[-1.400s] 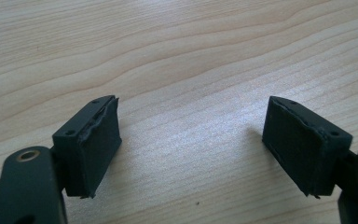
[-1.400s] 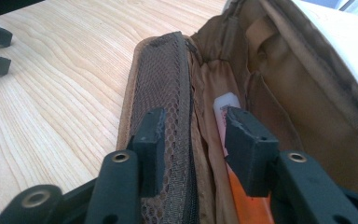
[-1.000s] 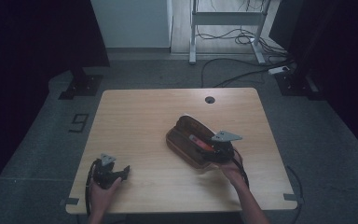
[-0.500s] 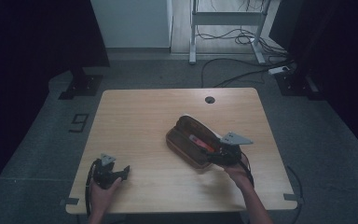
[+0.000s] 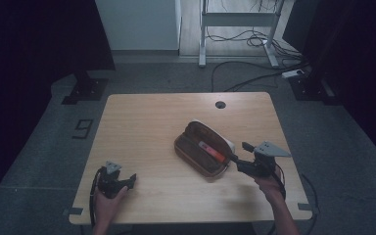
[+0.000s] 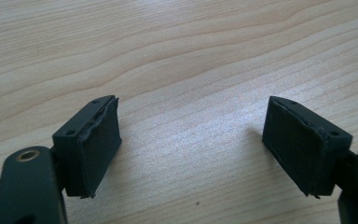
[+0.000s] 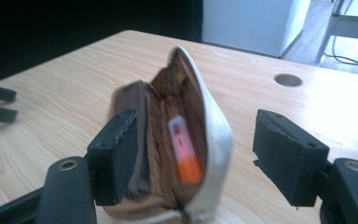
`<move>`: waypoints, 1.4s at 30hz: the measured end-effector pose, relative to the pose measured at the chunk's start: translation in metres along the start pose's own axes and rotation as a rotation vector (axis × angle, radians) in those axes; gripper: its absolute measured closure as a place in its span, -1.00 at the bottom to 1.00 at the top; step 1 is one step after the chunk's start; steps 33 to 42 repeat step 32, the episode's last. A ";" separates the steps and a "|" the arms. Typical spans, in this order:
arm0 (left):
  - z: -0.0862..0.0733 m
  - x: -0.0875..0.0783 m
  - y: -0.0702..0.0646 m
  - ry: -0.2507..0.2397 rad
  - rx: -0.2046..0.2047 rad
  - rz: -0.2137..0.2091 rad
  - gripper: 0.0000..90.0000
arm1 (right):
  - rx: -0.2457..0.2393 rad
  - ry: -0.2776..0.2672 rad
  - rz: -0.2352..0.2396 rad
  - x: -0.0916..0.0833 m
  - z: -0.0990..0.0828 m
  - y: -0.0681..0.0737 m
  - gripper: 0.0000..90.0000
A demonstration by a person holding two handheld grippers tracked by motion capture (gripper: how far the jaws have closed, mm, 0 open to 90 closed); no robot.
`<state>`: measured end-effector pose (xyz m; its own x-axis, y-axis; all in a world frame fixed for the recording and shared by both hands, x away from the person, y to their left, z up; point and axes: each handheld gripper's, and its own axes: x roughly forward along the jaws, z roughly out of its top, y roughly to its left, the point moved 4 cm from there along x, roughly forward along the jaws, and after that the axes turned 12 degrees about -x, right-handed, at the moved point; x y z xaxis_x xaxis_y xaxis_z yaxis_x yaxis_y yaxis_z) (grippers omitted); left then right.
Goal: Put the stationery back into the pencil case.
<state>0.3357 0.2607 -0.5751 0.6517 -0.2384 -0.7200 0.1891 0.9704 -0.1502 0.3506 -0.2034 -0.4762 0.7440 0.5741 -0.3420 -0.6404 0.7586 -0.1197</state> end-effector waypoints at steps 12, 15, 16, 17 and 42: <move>0.000 0.000 0.000 0.000 0.000 0.000 -0.58 | 0.031 0.120 -0.064 -0.018 -0.055 -0.021 -0.34; 0.000 0.000 0.000 0.000 0.000 0.000 -0.58 | 0.063 0.163 -0.077 -0.014 -0.072 -0.028 -0.35; 0.000 0.000 0.000 0.000 0.000 0.000 -0.58 | 0.063 0.163 -0.077 -0.014 -0.072 -0.028 -0.35; 0.000 0.000 0.000 0.000 0.000 0.000 -0.58 | 0.073 0.187 -0.081 -0.009 -0.079 -0.030 -0.35; 0.000 0.000 0.000 0.000 0.000 0.000 -0.58 | 0.071 0.231 -0.067 0.004 -0.091 -0.026 -0.36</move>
